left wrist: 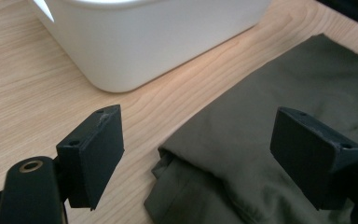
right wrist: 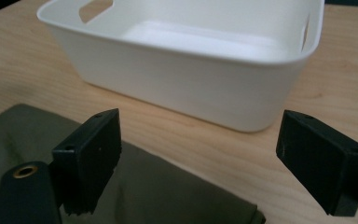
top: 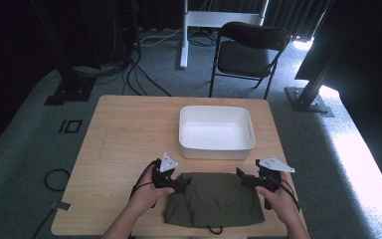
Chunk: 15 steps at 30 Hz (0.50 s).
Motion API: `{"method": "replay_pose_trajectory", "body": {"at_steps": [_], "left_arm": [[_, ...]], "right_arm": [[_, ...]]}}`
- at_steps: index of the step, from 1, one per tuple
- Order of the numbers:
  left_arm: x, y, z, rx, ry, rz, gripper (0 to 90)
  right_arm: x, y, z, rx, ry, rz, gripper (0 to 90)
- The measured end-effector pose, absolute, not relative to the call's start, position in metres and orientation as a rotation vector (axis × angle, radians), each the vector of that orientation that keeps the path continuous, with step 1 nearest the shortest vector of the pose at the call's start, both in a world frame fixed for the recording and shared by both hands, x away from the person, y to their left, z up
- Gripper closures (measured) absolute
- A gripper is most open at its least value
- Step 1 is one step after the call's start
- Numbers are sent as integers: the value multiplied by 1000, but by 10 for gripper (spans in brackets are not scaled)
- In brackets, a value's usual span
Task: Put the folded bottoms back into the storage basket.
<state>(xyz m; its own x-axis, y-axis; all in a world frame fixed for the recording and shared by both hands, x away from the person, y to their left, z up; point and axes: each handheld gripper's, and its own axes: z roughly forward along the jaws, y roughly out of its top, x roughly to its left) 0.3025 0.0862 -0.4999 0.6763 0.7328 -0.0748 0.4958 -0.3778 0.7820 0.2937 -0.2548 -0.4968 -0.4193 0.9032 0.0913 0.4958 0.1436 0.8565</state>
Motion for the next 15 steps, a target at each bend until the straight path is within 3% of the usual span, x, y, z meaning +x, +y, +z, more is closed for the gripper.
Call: {"method": "replay_pose_trajectory", "body": {"at_steps": [15], "left_arm": [[288,82,-517,2120,985,289,161]], "right_arm": [[277,-267,-529,1412,2020,1136,138]]}}
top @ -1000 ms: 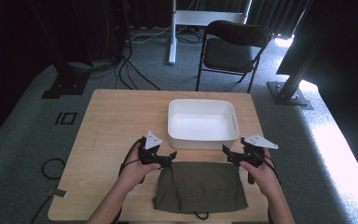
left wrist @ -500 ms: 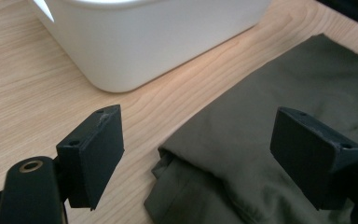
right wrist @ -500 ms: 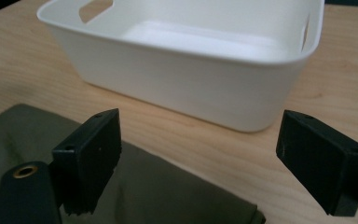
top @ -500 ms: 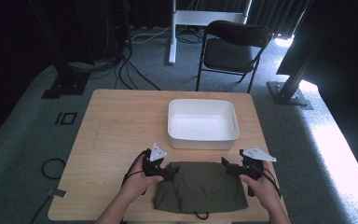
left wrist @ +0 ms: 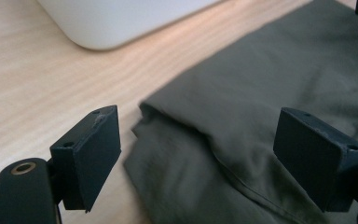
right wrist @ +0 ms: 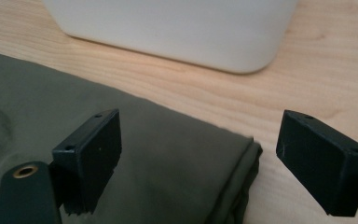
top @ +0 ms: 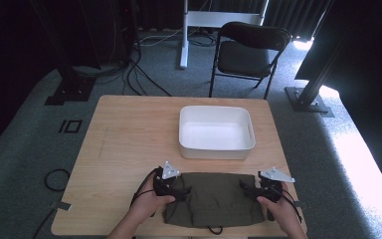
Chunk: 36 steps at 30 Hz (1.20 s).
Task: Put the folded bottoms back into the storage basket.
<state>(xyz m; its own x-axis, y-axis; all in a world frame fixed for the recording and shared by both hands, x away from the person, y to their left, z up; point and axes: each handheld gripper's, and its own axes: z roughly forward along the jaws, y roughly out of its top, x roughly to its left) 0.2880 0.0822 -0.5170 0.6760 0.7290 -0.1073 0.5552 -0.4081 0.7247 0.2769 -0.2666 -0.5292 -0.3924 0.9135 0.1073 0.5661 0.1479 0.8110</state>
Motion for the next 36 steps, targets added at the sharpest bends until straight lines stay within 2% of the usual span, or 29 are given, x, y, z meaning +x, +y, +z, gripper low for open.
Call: {"method": "replay_pose_trajectory", "body": {"at_steps": [10,19,27,31,36], "left_arm": [[286,79,-532,2148,1056,273,161],[288,70,-543,2198,1046,277,161],[284,64,-547,2204,1024,338,159],[280,61,-555,2183,976,412,135],[279,60,-556,2168,987,425,125]], "right_arm": [[268,-268,-549,1453,2071,1080,138],[269,-268,-555,1459,2094,1057,139],[270,-264,-560,1440,2117,1050,139],[269,-260,-560,1399,2138,1011,140],[269,-258,-560,1398,2137,1002,141]]}}
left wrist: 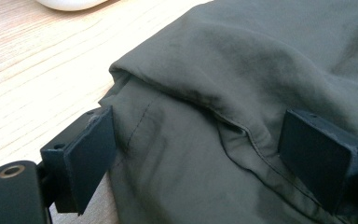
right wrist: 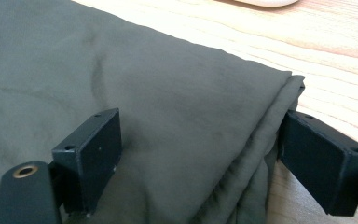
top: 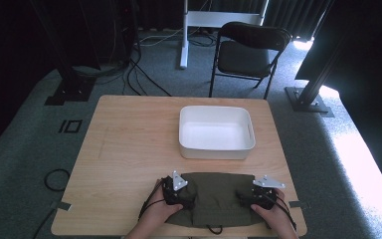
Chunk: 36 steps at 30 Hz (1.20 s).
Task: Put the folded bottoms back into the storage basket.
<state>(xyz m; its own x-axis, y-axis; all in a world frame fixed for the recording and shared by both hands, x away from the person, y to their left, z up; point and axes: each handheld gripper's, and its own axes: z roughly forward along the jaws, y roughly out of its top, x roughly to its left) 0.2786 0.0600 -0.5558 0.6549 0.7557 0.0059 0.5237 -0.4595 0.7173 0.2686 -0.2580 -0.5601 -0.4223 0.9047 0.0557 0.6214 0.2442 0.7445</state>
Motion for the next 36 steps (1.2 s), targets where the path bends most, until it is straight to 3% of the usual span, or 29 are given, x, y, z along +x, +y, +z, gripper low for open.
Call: {"method": "replay_pose_trajectory", "body": {"at_steps": [7,9,10,13,17,18,25,36], "left_arm": [[277,58,-556,2163,1002,437,127],[275,59,-555,2158,965,426,176],[274,59,-555,2155,944,419,255],[274,57,-554,2145,897,394,511],[275,53,-554,2136,889,365,724],[275,52,-554,2137,889,365,757],[279,53,-548,2157,888,325,812],[282,58,-529,2087,894,280,825]], "right_arm": [[267,-256,-560,1376,2154,1003,155],[267,-256,-560,1377,2152,1000,157],[266,-255,-560,1374,2150,999,175],[266,-255,-560,1339,2164,1029,298],[264,-250,-558,1304,2210,1100,678],[263,-248,-556,1303,2221,1092,693],[264,-238,-547,1264,2270,972,757],[267,-243,-522,1286,2249,1045,773]]}}
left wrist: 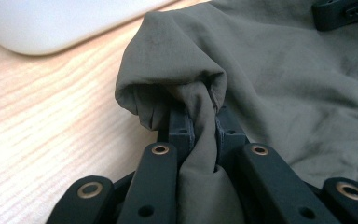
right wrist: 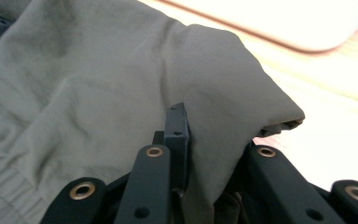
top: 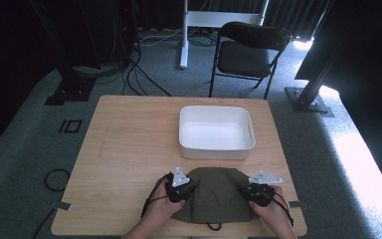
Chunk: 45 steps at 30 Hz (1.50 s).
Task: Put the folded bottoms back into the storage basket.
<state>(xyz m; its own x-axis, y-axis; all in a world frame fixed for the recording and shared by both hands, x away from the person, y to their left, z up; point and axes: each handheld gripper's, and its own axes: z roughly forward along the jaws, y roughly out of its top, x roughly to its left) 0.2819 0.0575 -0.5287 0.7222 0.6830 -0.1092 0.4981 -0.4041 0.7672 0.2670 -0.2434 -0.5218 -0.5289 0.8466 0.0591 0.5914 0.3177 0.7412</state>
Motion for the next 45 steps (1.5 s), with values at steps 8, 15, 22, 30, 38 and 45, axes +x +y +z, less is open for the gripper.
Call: {"method": "replay_pose_trajectory", "body": {"at_steps": [8,15,22,30,38,45], "left_arm": [[288,58,-512,2060,866,284,826],[296,60,-493,2024,839,285,828],[306,58,-470,1999,817,319,828],[321,56,-445,1956,811,338,829],[338,52,-421,1927,796,337,831],[356,50,-401,1889,801,329,831]], "right_arm": [[268,-246,-502,1272,2215,1099,774],[272,-250,-481,1268,2170,1153,774],[281,-251,-456,1238,2135,1166,774],[294,-254,-429,1228,2090,1214,775],[308,-259,-410,1230,2054,1247,776],[327,-265,-387,1241,2027,1279,776]]}}
